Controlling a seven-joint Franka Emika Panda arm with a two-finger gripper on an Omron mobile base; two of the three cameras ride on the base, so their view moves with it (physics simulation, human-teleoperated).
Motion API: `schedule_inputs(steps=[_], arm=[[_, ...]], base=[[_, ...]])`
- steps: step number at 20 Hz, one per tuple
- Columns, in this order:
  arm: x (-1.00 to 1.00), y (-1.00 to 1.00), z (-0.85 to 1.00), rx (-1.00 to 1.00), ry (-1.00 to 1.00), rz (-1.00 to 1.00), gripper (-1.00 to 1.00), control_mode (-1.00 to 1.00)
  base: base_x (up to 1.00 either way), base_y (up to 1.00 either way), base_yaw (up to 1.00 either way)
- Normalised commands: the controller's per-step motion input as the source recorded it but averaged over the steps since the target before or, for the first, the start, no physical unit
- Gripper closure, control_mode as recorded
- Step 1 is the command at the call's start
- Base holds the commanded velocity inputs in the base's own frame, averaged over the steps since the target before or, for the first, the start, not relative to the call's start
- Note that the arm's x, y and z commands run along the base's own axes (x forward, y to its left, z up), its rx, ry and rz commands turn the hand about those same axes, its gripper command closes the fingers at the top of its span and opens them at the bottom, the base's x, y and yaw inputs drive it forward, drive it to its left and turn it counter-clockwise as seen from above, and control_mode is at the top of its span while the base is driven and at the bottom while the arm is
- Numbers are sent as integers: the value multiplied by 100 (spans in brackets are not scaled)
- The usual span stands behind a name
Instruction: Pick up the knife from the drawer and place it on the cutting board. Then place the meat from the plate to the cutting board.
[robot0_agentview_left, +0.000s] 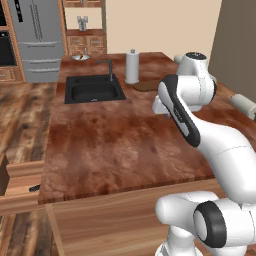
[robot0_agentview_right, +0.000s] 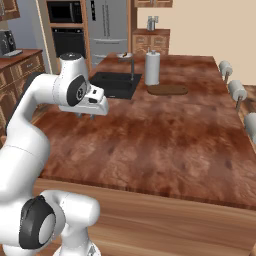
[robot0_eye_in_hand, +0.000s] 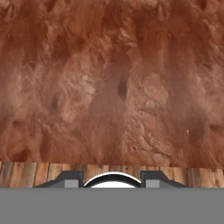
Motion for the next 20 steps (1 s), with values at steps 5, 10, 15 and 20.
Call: schedule_inputs(steps=[5,10,15,20], arm=[[-2,0,0,2,-2,0,-100,-100],[0,0,0,0,0,0,-100,-100],[-5,0,0,0,-1,0,-100,-100],[0,0,0,0,0,0,-100,-100]], base=[[0,0,0],[0,0,0],[0,0,0],[0,0,0]])
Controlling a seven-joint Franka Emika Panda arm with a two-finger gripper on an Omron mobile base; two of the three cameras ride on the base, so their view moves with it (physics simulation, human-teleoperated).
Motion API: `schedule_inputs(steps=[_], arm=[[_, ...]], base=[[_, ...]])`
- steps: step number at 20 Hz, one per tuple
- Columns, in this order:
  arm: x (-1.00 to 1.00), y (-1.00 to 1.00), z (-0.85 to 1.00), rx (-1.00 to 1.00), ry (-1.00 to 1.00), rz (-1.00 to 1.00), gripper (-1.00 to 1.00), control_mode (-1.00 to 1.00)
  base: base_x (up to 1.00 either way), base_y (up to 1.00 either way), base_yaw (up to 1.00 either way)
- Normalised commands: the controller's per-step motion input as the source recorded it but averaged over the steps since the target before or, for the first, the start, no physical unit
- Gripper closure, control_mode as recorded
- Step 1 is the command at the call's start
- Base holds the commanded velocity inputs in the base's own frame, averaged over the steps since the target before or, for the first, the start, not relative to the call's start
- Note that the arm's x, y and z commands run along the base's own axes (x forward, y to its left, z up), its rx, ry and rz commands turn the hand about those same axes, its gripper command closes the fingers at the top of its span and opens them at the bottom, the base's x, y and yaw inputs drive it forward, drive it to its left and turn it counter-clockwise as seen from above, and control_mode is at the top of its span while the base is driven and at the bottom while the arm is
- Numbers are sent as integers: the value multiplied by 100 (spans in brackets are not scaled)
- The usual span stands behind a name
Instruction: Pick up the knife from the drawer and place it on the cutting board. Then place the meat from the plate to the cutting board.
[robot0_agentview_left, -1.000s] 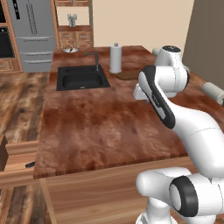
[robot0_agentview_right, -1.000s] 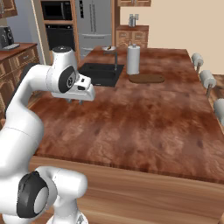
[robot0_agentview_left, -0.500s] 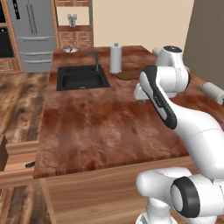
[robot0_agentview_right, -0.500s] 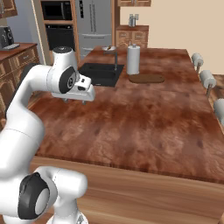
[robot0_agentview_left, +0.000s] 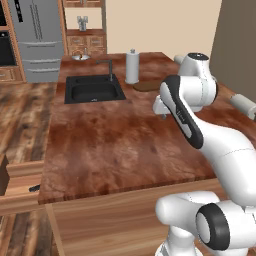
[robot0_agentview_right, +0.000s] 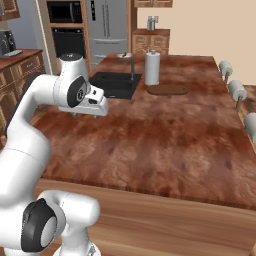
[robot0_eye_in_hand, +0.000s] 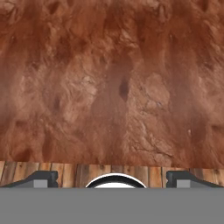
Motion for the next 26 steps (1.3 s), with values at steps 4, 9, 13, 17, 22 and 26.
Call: schedule_inputs(steps=[4,9,13,17,22,26], arm=[[0,0,0,0,0,0,-100,-100],[0,0,0,0,0,0,-100,-100],[-5,0,0,0,1,0,-100,100],[0,0,0,0,0,0,-100,100],[0,0,0,0,0,0,-100,100],[0,0,0,0,0,0,-100,100]], base=[[0,0,0],[0,0,0],[-37,0,0],[-36,29,0],[0,88,0],[0,100,0]])
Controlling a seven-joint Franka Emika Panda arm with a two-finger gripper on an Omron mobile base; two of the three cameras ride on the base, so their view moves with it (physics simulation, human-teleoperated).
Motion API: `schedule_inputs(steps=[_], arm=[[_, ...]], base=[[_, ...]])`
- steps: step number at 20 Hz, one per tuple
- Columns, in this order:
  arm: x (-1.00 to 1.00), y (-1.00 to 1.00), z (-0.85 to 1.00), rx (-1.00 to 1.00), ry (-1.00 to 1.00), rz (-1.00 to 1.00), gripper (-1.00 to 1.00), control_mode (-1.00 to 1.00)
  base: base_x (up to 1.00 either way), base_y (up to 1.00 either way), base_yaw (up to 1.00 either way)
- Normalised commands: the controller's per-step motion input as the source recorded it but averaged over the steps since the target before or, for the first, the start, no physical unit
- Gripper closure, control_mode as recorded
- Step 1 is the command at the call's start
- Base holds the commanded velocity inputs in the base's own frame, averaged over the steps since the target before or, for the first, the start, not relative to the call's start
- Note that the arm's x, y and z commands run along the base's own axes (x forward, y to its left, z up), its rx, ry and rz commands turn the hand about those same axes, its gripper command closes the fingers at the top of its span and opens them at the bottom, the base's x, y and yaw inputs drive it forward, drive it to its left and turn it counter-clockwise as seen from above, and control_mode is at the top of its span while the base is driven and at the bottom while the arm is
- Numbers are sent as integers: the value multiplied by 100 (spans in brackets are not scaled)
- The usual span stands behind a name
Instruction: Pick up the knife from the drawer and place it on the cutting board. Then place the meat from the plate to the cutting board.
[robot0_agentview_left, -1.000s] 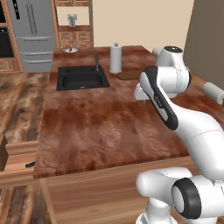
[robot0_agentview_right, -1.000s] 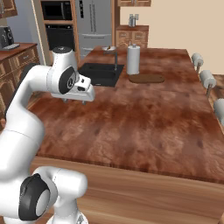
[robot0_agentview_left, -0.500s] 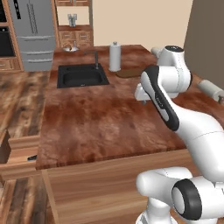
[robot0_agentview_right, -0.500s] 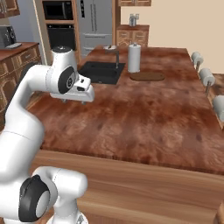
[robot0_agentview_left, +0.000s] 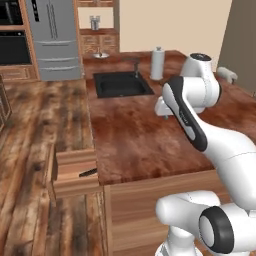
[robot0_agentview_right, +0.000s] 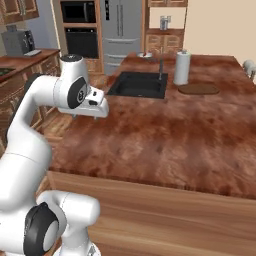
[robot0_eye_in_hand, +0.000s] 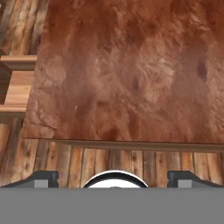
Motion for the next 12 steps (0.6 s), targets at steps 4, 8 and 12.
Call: schedule_inputs(steps=[4,8,12], arm=[[0,0,0,0,0,0,-100,100],[0,0,0,0,0,0,-100,100],[0,0,0,0,0,0,-100,100]], base=[[0,100,0],[8,100,0],[30,100,0]])
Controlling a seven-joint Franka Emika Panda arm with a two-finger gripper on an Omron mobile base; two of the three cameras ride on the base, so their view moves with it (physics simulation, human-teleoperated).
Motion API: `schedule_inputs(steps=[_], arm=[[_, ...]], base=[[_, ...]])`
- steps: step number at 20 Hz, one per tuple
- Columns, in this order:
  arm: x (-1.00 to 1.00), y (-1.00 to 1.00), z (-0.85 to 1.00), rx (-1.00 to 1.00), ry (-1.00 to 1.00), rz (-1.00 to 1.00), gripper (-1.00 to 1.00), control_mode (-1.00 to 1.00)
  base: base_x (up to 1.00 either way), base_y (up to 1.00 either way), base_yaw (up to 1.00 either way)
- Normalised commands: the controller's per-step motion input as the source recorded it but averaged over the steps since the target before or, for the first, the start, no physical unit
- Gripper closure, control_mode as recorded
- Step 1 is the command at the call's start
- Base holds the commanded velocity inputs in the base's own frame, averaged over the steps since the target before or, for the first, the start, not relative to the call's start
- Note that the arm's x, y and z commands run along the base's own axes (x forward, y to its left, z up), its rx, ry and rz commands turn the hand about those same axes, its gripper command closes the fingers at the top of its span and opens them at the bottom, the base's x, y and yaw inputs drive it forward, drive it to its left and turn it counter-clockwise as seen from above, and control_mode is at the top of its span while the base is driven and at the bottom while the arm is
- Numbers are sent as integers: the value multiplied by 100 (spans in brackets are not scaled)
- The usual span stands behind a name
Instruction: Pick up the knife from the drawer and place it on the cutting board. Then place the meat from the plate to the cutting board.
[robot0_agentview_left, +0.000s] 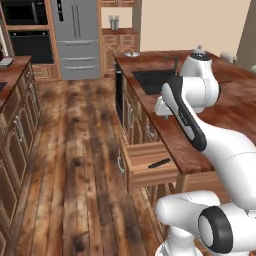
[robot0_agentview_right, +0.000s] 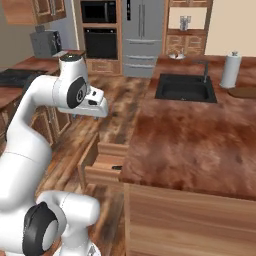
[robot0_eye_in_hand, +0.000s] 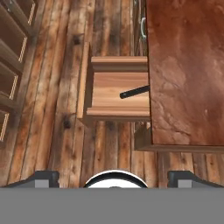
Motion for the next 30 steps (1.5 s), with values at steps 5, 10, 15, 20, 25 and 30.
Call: schedule_inputs(steps=[5,10,15,20,25,30], arm=[[0,0,0,0,0,0,-100,100],[0,0,0,0,0,0,-100,100],[0,0,0,0,0,0,-100,100],[0,0,0,0,0,0,-100,100],[0,0,0,0,0,0,-100,100],[0,0,0,0,0,0,-100,100]], base=[[46,70,-6],[69,0,-1],[20,-10,0],[-19,-15,0],[-43,-46,0],[1,-26,2]])
